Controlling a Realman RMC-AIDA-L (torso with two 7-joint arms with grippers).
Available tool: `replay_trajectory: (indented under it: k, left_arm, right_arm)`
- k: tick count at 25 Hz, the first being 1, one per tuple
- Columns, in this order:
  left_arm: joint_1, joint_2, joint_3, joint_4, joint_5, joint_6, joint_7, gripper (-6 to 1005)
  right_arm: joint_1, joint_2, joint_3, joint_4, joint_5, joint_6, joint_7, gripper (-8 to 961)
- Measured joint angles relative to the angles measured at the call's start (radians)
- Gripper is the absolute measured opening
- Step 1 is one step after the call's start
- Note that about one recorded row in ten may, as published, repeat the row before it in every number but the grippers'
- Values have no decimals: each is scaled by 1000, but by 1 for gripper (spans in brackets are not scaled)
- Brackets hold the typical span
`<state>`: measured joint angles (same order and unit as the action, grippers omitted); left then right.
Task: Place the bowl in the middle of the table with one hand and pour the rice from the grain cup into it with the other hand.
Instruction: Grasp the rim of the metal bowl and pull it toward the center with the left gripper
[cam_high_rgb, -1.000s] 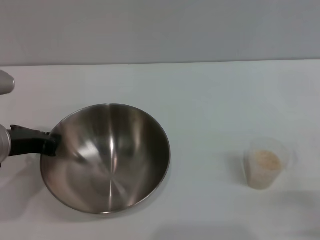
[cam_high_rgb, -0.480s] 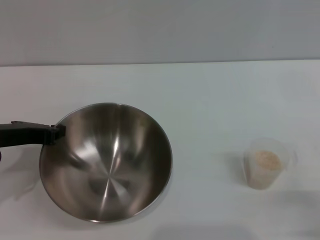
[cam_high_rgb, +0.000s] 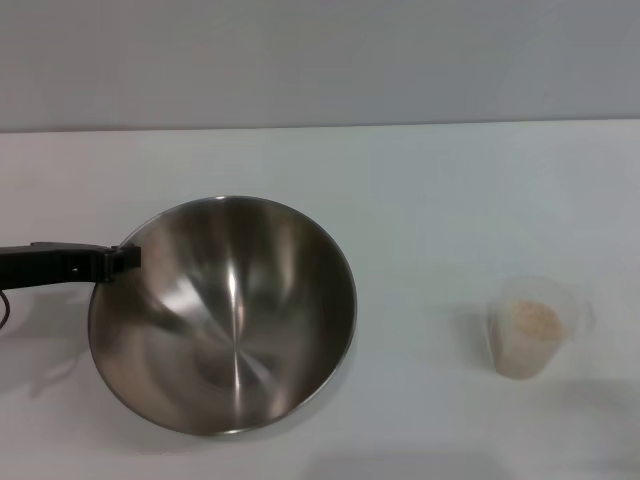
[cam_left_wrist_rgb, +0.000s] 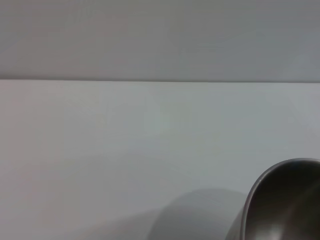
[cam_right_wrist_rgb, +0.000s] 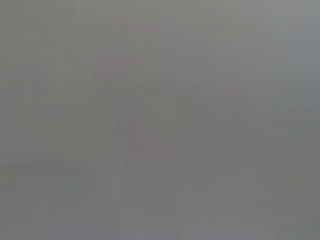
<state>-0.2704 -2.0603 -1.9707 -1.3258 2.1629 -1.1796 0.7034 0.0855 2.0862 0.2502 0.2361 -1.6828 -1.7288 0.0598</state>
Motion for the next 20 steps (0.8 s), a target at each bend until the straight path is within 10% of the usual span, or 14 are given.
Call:
replay_trajectory:
  k: [20]
  left_arm:
    - [-7, -9, 192, 60, -148, 137, 55, 46]
  right_arm:
    - [5, 2, 0, 0, 0, 2, 0, 810]
